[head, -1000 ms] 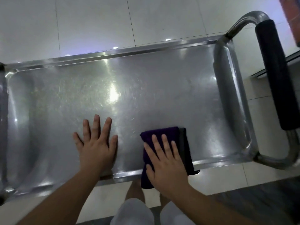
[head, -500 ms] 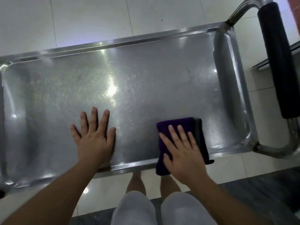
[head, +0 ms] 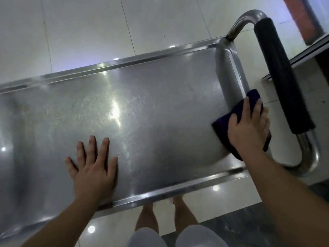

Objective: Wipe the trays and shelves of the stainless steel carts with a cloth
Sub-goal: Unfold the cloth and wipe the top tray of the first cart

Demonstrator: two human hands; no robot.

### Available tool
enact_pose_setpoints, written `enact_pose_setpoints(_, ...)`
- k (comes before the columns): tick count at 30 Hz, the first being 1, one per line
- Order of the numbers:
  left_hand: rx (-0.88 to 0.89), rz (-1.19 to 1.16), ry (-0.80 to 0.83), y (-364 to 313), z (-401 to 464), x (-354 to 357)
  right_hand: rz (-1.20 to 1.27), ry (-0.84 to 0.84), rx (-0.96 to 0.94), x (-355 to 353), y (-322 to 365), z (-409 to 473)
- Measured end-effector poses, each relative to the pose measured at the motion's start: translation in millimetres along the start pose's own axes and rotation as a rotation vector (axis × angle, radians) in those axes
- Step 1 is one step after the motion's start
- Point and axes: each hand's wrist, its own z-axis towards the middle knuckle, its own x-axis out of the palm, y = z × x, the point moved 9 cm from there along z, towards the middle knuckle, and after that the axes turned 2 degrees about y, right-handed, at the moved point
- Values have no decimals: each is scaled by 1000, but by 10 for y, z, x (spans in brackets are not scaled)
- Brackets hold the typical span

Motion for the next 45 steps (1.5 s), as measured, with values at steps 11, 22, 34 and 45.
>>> enact_pose_setpoints(11,-4,9,-21,-22,11,10,-85,81,-341,-231,1132,1083)
enact_pose_setpoints(22,1,28,-38,-11,46,37,-101,32,-572,83,993,333)
enact_pose_setpoints(34,11,38,-40,1,65,19,19,37,-309,-172,2529,1334)
enact_pose_setpoints(45,6,41,-32,3,57,12,-187,197,-1136,494,4031,-374)
